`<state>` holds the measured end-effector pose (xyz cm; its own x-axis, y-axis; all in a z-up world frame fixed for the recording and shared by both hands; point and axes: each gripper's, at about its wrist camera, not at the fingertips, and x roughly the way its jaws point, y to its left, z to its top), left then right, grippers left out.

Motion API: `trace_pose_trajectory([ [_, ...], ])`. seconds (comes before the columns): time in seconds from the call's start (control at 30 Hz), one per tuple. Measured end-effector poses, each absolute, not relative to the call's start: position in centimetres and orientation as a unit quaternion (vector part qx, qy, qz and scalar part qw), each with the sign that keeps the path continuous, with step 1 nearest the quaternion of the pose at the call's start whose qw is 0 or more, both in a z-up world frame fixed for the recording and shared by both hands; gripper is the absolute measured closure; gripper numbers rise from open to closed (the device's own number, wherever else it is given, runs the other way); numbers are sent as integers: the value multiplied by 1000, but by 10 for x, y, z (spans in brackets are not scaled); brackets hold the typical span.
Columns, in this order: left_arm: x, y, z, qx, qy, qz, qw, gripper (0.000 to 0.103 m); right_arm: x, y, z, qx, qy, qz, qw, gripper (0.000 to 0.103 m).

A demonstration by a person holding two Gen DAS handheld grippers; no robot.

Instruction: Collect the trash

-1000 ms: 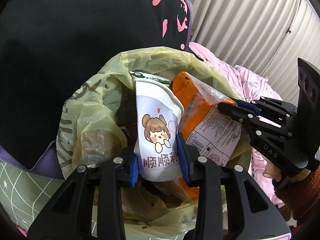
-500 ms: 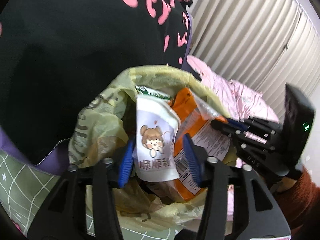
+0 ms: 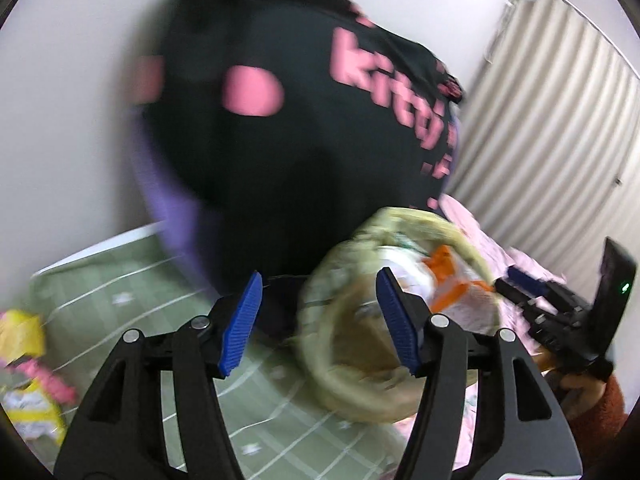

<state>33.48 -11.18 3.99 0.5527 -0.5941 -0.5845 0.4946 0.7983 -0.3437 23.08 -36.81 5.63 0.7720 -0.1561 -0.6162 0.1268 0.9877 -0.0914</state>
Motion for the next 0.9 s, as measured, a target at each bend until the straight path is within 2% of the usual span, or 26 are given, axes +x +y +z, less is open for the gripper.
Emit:
trace_pose_trajectory([
  [0.07,332,-83,35,-81,356,-278,889,47,238,-355,62,-16,319,-61,946,62],
  [0.17,325,-34,22,-100,360,-219,902,47,247,-333,67,0,300,-22,954,52],
  [0.3,311,33,0,-114,374,-143,909,47,261,-296,62,7,285,47,957,52],
  [0.53,282,138,-42,-171,398,-25,901,47,296,-202,29,-52,340,163,925,51],
  [0.9,232,217,-56,-194,404,25,894,47,354,-32,-31,-119,389,357,841,51],
])
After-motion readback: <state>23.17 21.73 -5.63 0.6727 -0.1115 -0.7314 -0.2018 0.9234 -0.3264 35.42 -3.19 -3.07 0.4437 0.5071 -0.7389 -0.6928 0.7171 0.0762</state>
